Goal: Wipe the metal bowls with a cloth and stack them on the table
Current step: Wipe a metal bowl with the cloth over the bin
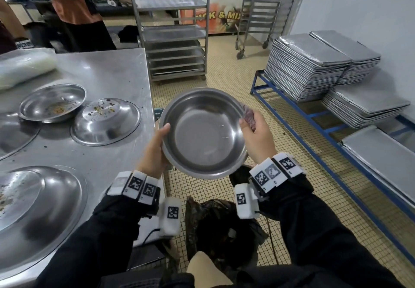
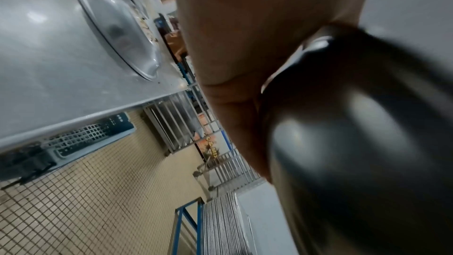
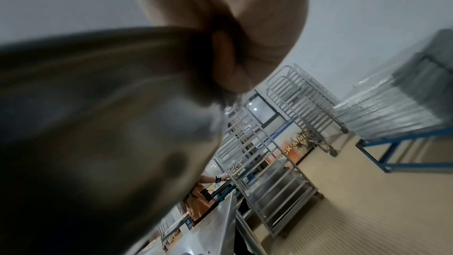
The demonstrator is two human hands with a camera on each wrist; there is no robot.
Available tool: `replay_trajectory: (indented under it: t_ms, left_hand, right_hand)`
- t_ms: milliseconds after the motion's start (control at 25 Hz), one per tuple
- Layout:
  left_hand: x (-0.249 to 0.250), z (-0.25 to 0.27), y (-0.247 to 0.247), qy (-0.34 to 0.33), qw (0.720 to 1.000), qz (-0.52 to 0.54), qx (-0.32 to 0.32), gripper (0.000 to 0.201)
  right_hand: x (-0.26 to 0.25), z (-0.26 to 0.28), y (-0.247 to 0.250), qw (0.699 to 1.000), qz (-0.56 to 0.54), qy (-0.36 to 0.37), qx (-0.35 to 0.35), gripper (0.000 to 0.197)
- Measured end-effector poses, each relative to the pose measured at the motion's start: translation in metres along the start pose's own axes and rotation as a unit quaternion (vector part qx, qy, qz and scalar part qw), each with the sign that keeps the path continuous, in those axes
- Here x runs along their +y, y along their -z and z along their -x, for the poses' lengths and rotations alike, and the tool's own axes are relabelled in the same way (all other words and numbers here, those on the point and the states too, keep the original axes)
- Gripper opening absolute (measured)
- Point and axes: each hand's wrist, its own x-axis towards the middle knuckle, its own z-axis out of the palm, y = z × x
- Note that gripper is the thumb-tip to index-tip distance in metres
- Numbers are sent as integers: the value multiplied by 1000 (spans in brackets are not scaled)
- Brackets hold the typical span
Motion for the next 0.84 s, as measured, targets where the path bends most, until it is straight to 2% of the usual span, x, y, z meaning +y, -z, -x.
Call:
replay_trajectory:
  t_ms: [80, 160, 240, 360, 480, 560, 640, 720, 840]
  left_hand:
    - [10, 1, 7, 9, 1000, 3, -25, 59]
    - [10, 2, 10, 12, 1000, 1, 4, 44]
    - [4, 2, 7, 14, 999, -9, 48, 38]
    - [-4, 2, -10, 4, 990, -20, 137, 47]
    - [-14, -4, -21, -20, 976, -50, 211, 55]
    - [-22, -8, -21, -27, 975, -101, 197, 62]
    - [-26, -11, -11, 3, 984, -112, 141, 73]
    - [-26, -11, 0, 25, 991, -88, 96, 77]
    - [-18, -9, 8, 17, 998, -53, 38, 71]
  right_hand:
    - [-7, -3, 4, 996, 42, 27, -70, 26]
    - [-10, -4, 2, 994, 60, 55, -72, 27]
    - [-10, -3, -1, 996, 52, 67, -29, 28]
    - [-6, 1, -15, 997, 12, 51, 59, 26]
    - [-2, 7, -42, 992, -37, 24, 115, 29]
    - [1, 8, -52, 987, -68, 6, 147, 34]
    - [3, 3, -47, 987, -66, -1, 149, 35]
    - [2, -4, -31, 992, -42, -1, 118, 34]
    - [-1, -17, -7, 999, 2, -9, 40, 23]
